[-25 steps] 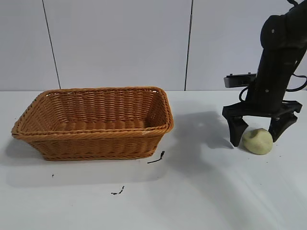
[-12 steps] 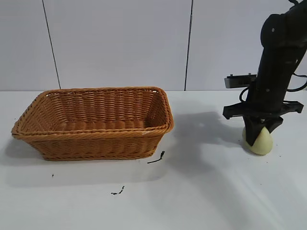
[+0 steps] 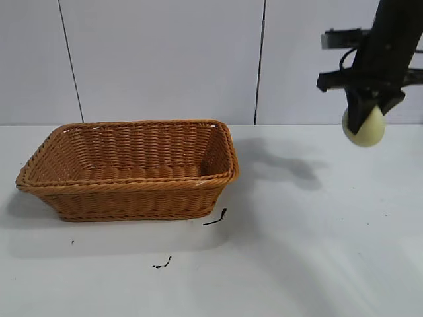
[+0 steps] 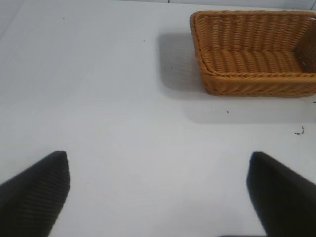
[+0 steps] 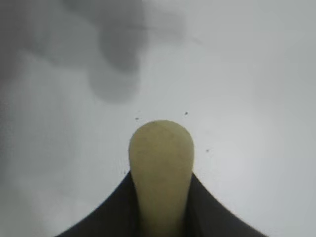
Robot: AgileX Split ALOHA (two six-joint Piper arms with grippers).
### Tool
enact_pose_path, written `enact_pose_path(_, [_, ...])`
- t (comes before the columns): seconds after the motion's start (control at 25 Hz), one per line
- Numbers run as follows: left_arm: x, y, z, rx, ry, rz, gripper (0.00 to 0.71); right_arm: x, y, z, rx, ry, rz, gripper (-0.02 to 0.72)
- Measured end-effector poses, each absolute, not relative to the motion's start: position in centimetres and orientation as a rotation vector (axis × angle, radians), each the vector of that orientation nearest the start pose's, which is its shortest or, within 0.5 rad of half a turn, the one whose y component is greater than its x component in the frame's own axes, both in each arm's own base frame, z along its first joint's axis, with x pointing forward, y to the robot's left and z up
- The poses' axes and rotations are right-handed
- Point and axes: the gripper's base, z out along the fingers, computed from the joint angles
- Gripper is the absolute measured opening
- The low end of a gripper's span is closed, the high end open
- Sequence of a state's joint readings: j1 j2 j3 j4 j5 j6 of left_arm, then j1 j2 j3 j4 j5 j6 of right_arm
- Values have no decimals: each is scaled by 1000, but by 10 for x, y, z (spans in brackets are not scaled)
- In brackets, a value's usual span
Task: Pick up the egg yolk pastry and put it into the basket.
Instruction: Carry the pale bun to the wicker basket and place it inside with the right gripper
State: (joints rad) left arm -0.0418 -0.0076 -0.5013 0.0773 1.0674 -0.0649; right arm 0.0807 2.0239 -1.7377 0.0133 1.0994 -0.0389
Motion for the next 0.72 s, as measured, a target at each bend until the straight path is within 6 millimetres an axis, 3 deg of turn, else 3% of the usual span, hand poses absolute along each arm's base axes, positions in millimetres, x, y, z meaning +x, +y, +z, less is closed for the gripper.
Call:
enact_pose_path(0.2, [-6,6,277,-28,2040,26,696,436,42,277,-185,2801,21,104])
enact_pose_path(0.44, [-6,6,277,-28,2040,26,696,436,77,299,-291,2719,38,104])
enact_pose_path(0.48, [-6,6,277,-28,2040,26,696,434,100,310,-356,2676,57,104])
enact_pose_path(0.72, [-6,6,277,-28,2040,26,696,415,172,332,-561,2560,124,103])
